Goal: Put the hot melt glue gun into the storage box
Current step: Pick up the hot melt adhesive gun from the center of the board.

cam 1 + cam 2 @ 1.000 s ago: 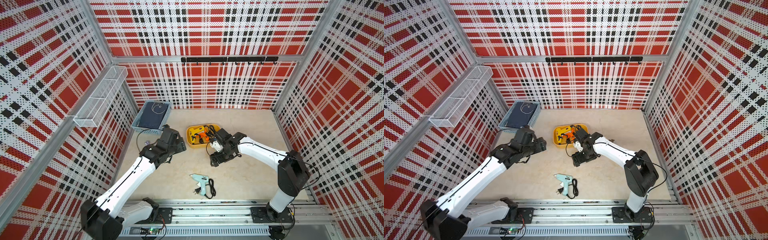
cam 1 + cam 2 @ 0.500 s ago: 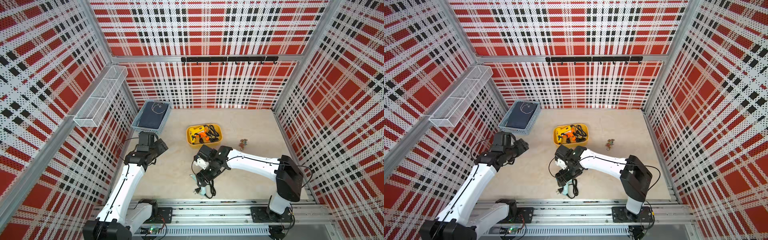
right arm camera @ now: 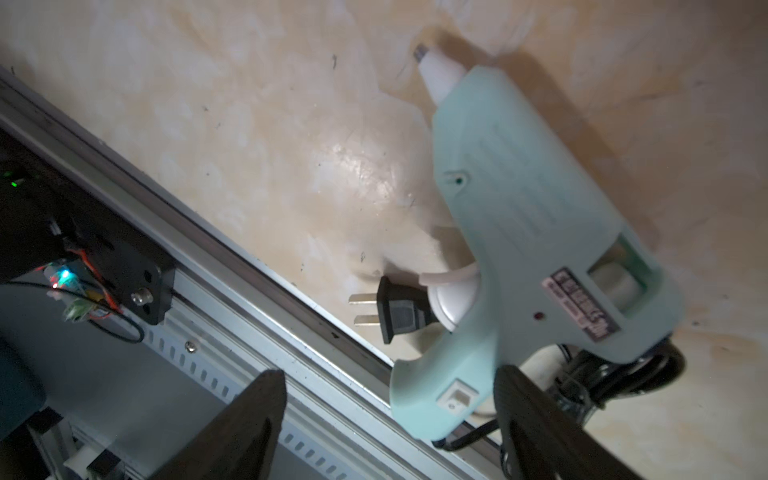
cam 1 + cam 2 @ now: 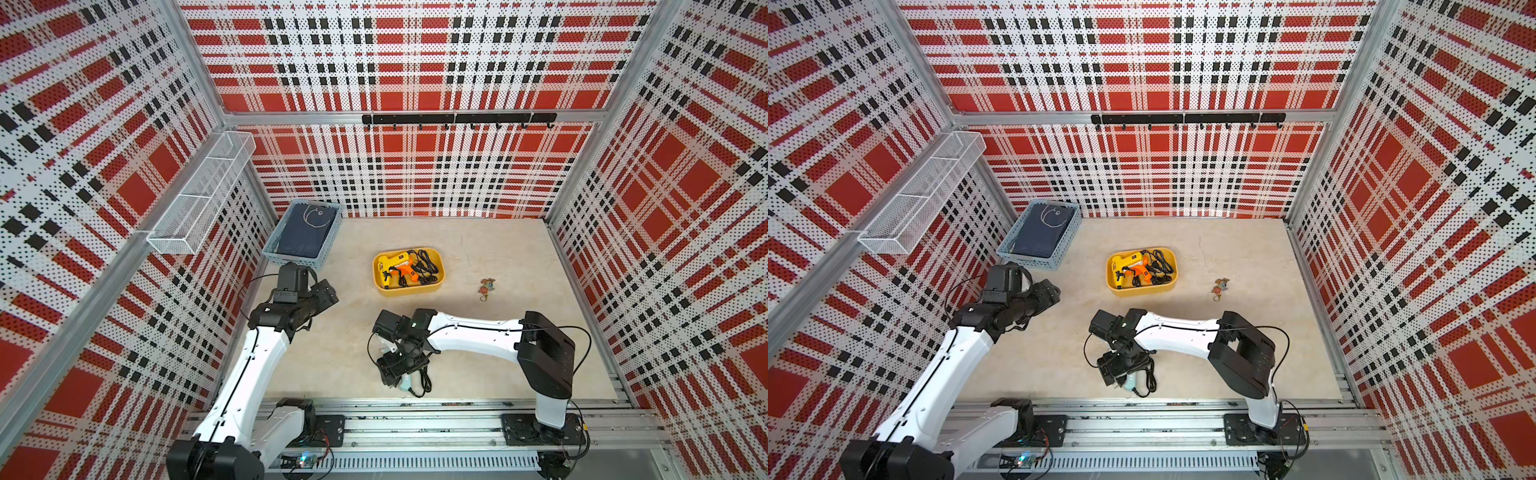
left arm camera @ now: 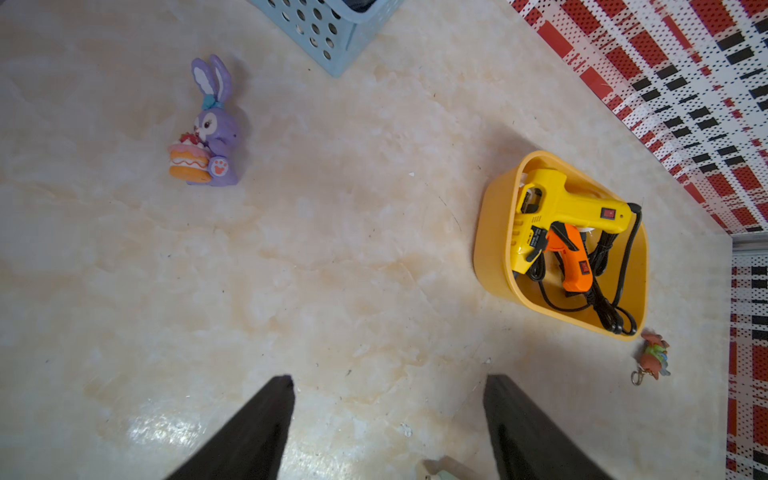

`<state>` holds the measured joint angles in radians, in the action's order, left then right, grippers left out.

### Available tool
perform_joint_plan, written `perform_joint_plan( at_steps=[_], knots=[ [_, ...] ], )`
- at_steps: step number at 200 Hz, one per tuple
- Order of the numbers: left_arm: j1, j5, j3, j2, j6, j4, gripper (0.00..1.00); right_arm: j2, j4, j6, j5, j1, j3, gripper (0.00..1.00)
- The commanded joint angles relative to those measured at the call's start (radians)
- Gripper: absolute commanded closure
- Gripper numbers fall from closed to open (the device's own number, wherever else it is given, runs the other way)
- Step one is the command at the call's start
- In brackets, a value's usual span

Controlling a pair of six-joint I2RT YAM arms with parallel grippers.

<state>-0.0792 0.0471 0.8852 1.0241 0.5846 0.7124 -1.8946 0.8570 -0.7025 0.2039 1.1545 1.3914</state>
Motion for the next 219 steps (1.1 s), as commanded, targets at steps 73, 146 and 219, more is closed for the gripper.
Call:
perform_joint_plan(
  at_steps=[73,146,219],
  knots=[
    [-0.031,-0.011,-0.003,-0.013,-0.033,0.019,0.22,-0.018,0.027,-0.142,-0.15,0.071,-0.023,0.17],
    [-0.039,-0.031,0.011,0.003,-0.045,0.028,0.22,-0.052,-0.027,-0.166,-0.157,0.031,-0.076,0.22],
    [-0.027,-0.029,0.03,0.028,-0.043,0.015,0.24,-0.055,-0.052,-0.119,-0.153,-0.028,-0.072,0.61]
  ],
)
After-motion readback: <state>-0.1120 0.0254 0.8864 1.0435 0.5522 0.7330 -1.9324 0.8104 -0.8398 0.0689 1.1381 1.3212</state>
